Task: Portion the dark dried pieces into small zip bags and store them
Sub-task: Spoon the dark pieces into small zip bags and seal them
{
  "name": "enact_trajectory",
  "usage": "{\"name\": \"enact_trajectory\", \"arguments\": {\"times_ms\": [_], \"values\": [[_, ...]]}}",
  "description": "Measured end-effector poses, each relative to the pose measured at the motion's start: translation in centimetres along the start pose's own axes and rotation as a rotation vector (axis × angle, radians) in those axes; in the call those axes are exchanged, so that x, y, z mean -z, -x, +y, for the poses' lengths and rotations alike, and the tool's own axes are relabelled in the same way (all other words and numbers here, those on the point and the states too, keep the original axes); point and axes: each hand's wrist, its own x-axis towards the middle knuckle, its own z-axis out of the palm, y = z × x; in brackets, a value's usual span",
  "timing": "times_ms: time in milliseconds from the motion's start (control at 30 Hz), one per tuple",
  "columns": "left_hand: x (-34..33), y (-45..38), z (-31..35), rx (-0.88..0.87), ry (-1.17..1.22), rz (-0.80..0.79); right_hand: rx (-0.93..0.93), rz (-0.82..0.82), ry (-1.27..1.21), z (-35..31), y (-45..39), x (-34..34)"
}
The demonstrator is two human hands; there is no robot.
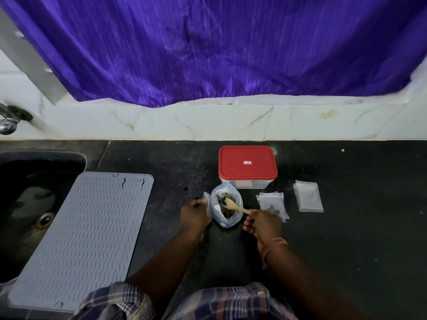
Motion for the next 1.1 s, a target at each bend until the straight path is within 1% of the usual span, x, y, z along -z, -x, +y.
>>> {"name": "enact_trajectory", "arguments": {"times_ms": [100,233,333,467,567,667,733,767,867,900,967,1033,1100], "values": [[0.5,0.1,0.2,-0.096,-0.072,0.037,0.071,-0.002,-0.016,-0.4,0.5,0.1],[0.6,0.3,0.9,-0.228,-0.24,0.101,0.169,-0.002,0.012,-0.7,1.1,-0.2],[0.6,0.5,1.2,-0.304,-0.352,0.106,0.209,-0.034,0.002,-0.9,1.8,-0.7],[0.7,0.9,1.4,-0.488,-0.448,0.13,0.321,-0.078,0.021,-1.0,2.9,-1.2],[0.8,1.3,1.6,-0.559,-0.533,0.121,0.394,-0.071,0.071,-0.8,3.0,-1.5],[0.8,1.9,1.9,-0.616,-0.541,0.135,0.472,-0.046,0.135,-0.7,2.6,-1.6],[0.7,1.9,1.9,-0.625,-0.53,0.137,0.577,-0.015,0.253,-0.6,2.4,-1.6],[0.7,1.9,1.8,-0.611,-0.522,0.127,0.659,0.014,0.341,-0.5,2.5,-1.6],[0.5,2.0,1.7,-0.575,-0.446,0.056,1.008,0.106,0.581,-0.2,2.7,-1.6],[0.5,2.0,1.6,-0.559,-0.417,0.036,1.114,0.089,0.657,-0.1,2.9,-1.6],[0.5,1.8,1.3,-0.51,-0.382,0.042,1.244,-0.016,0.802,0.1,3.3,-1.6],[0.8,1.3,1.0,-0.444,-0.337,0.064,1.306,-0.105,0.87,0.3,3.2,-1.4],[1.1,0.9,0.8,-0.396,-0.287,0.048,1.346,-0.124,0.863,0.6,3.0,-1.0]]}}
